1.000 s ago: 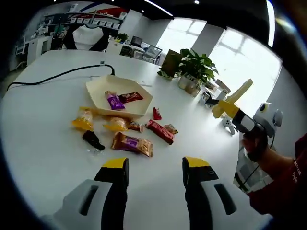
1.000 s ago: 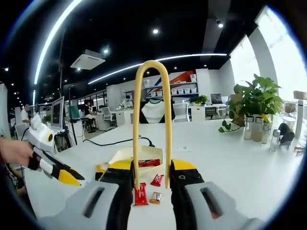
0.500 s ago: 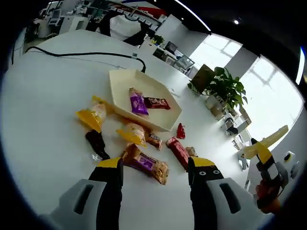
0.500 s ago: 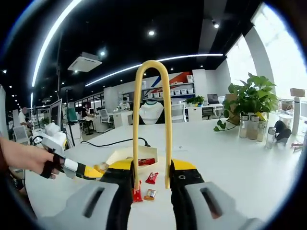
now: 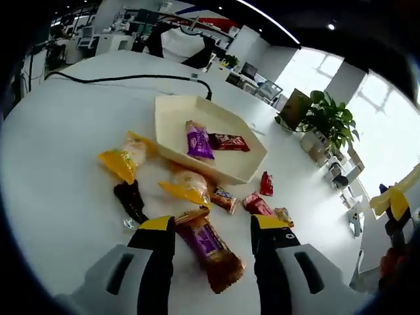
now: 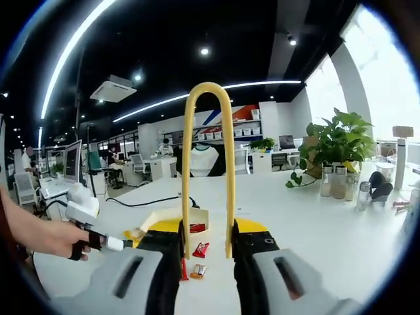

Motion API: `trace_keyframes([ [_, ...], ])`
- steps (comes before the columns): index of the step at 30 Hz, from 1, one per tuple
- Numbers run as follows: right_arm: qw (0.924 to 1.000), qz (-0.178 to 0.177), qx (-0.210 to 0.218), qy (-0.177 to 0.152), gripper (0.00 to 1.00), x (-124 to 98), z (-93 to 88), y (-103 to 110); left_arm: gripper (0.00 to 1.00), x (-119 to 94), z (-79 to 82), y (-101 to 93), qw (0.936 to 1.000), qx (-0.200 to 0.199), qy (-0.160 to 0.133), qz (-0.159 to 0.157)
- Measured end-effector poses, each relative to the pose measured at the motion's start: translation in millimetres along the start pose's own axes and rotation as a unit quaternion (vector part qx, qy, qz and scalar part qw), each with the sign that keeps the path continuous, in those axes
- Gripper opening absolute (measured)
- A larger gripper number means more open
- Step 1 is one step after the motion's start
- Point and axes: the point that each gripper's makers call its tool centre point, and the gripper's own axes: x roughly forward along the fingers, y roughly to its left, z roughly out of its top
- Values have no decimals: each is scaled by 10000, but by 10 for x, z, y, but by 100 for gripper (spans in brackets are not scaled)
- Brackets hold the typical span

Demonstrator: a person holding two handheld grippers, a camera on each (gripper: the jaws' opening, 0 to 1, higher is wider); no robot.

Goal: Place the target food into the container with the food tongs after gripping and lifting it, then release it inside without dropping or visibly crushing the food.

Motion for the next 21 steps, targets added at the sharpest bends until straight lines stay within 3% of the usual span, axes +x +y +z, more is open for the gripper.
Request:
trace_keyframes([
  [4, 10000, 10, -10, 1, 25, 6, 3, -7, 42, 2, -124, -24, 9961, 807, 342, 78],
  [7, 10000, 18, -9, -9, 25, 17, 8, -5, 37, -29, -194, -8, 9862, 1594, 401, 191],
  [11, 10000, 39, -8, -3, 25, 35, 2, 17, 30, -61, -240, -38, 9855, 1649, 371, 120],
  [12, 10000, 43, -7, 1, 25, 36, 0, 21, 26, -54, -250, -49, 9827, 1808, 404, 46],
  [13, 10000, 51, -13, 8, 25, 39, -5, 34, 25, -64, -253, -44, 9751, 2172, 435, 66],
  [14, 10000, 57, -21, 12, 25, 39, -9, 41, 25, -69, -248, -63, 9736, 2249, 374, 69],
  [18, 10000, 45, -30, 26, 25, 32, -23, 46, 23, -131, -346, -117, 9754, 2175, 366, -62],
  [20, 10000, 41, -24, 22, 25, 26, -25, 51, 22, -166, -329, -68, 9630, 2680, 272, 74],
  [21, 10000, 42, -21, 23, 25, 25, -28, 59, 22, -187, -350, -84, 9632, 2678, 234, 64],
])
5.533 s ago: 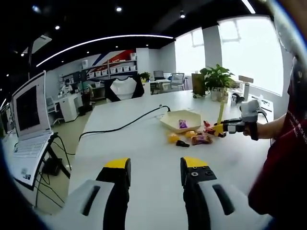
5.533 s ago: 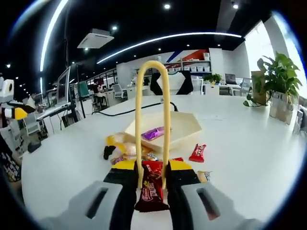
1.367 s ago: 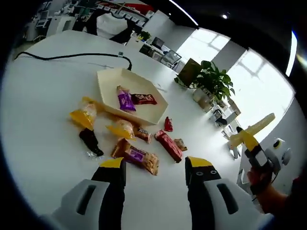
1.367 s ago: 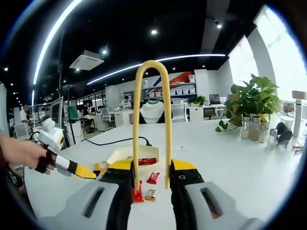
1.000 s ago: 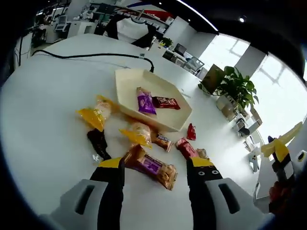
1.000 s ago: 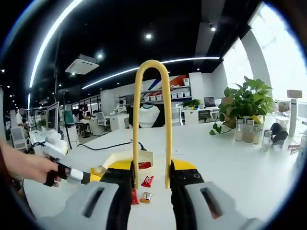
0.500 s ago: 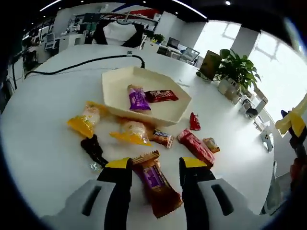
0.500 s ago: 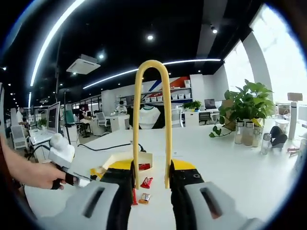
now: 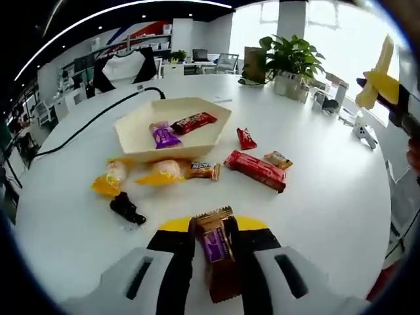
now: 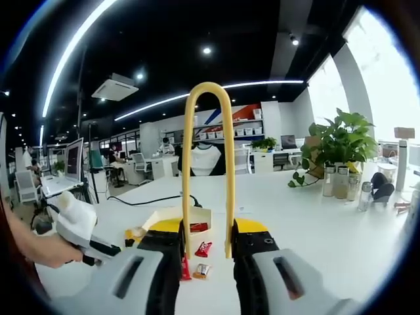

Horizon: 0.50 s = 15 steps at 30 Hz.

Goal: Place the target food into the container with the food tongs after gripping and lifting it, then release it inside without dropping or visibly crushing the food.

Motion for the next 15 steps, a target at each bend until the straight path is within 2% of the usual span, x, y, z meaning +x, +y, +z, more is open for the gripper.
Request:
trace_keyframes([
  [5, 10000, 62, -57, 34, 25, -4, -23, 73, 22, -67, -42, -48, 9994, -327, -72, -10],
  [8, 9999, 108, -67, 73, 25, -10, -48, 116, 22, -113, -47, -79, 9962, -847, -196, 12],
  [9, 9999, 117, -64, 85, 25, -13, -60, 132, 22, -124, -41, -101, 9955, -910, -262, -18],
  [13, 9998, 154, -39, 145, 25, -21, -103, 205, 26, -130, -7, -230, 9964, -731, -378, -198],
  [15, 9997, 193, -20, 174, 25, -21, -118, 245, 27, -174, 67, -261, 9959, -697, -521, -265],
])
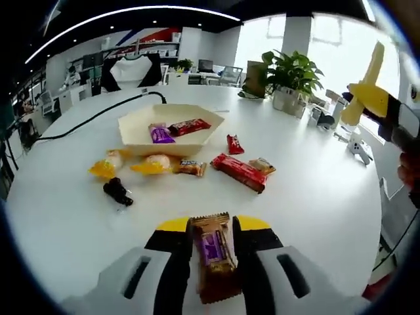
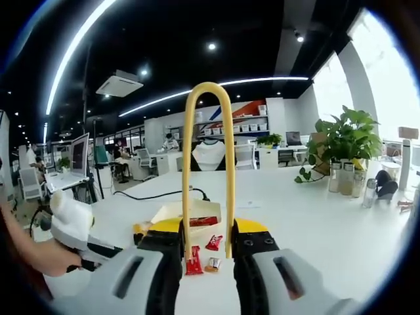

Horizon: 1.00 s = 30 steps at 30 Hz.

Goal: Place the target food into the container with the food tongs after gripping and lifting it, then release it inside without dropping or visibly crushing the food.

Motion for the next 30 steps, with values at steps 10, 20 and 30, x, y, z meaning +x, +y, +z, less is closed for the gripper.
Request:
trace_keyframes([
  [10, 9998, 177, 99, 32, 25, 58, -21, 262, 33, -584, 74, 286, 9997, -32, -240, 21],
  [20, 9977, 172, 658, 55, 26, 103, -79, 405, 34, -654, -377, 101, 9966, 9, 480, -667],
  [30, 9974, 100, 706, 108, 26, 75, -109, 423, 27, -524, -455, -103, 9913, 156, 686, -1115],
])
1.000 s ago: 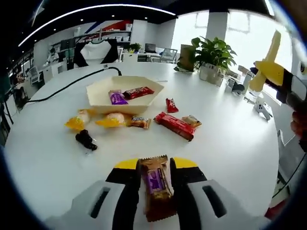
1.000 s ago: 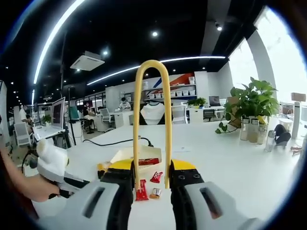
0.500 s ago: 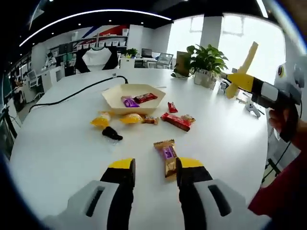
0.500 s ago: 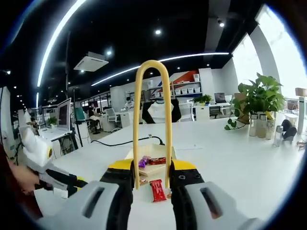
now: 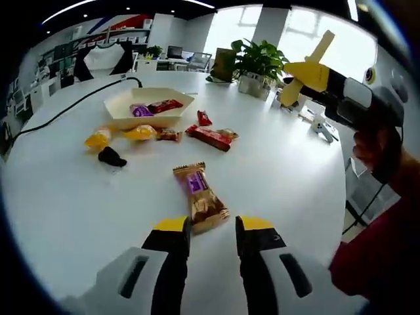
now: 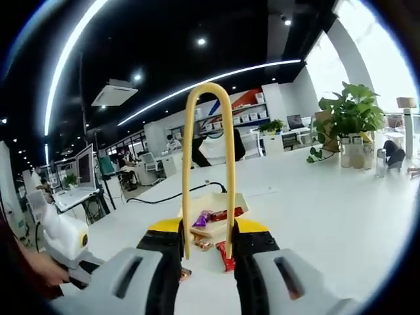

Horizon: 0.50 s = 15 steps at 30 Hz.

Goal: Place the target food into the container with the food tongs after gripping and lifting it, then release it inside without dropping or visibly crushing the food.

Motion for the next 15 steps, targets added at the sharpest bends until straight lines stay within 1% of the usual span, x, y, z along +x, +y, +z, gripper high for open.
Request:
trace_keyframes([
  [2, 10000, -15, 3, -2, 26, -9, -2, -14, 21, 0, -1, -18, 10000, 9, -5, -57],
  [7, 10000, -68, 49, -1, 26, -22, -6, -36, 25, 14, -35, -44, 10000, -35, 18, -86],
  [9, 10000, -62, 50, 11, 26, -14, -13, -33, 25, 6, -34, -54, 10000, 39, 16, -65],
  [12, 10000, -10, 84, 0, 26, 16, -26, 9, 25, -56, 86, -29, 9994, 228, -252, 70],
  [13, 10000, 13, 80, 7, 26, 33, -33, 31, 25, -97, 140, 11, 9986, 336, -366, 192],
  [15, 10000, 70, 52, 48, 26, 76, -54, 89, 25, -158, 178, 61, 9971, 518, -446, 325],
])
